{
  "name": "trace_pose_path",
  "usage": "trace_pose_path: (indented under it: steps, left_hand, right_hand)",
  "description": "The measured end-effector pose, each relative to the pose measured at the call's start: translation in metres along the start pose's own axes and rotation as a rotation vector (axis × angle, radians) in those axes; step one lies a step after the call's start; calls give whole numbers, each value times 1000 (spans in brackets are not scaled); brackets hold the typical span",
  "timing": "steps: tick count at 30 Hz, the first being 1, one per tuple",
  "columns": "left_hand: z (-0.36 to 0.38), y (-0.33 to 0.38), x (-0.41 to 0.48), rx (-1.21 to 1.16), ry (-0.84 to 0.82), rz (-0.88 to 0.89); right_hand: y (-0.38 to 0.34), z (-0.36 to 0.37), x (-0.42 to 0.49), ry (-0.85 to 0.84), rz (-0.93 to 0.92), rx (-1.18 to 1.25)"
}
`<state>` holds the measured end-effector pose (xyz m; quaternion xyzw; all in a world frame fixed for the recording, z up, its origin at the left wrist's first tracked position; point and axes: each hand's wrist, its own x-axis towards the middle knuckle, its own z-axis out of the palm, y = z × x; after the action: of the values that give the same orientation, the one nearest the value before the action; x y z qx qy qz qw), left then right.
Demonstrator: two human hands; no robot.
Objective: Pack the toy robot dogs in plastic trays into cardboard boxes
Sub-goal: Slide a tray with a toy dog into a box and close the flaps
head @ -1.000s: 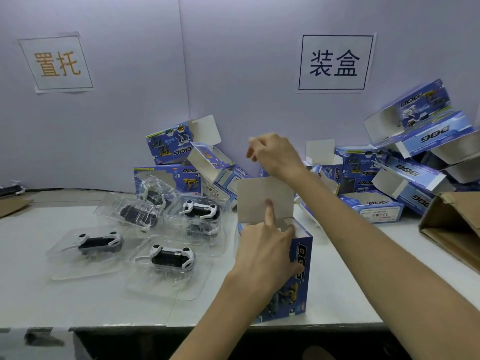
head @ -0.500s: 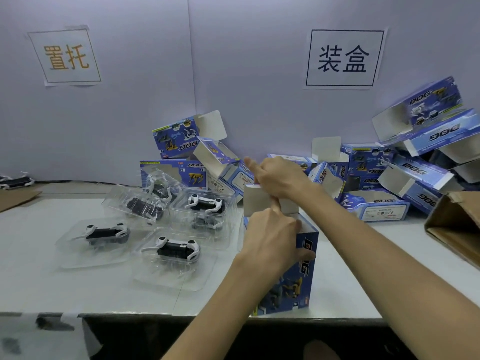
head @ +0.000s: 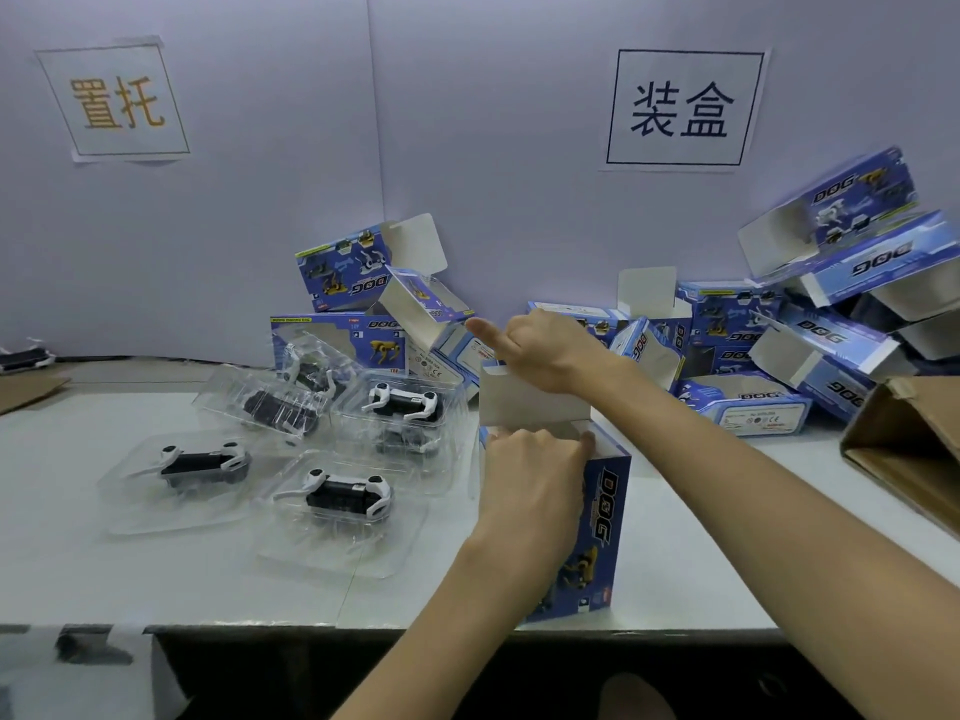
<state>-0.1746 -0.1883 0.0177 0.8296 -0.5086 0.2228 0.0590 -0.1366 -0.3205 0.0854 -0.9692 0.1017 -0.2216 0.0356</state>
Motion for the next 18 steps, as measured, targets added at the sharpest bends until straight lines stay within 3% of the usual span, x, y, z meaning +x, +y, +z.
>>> trace_pose_path:
  steps: [2,5,9,14,18]
  left_hand:
    - [11,2,-4,-35,41,-32]
    - [23,-11,0,-135,130,-11]
    - [27,-41,13,-268,111,62]
    - [34,-47,1,-304,249,179]
    - [42,-50,-5,-333,359,164]
  right_hand:
    - [-2,-2,-5,-80,38,15]
    - [-1,-12,-16,-337,130,138]
    - [12,-31,-36,-593,9,233]
    - [19,-26,-65,-560,-41,348]
    - [13,-1,-86,-352,-20,400]
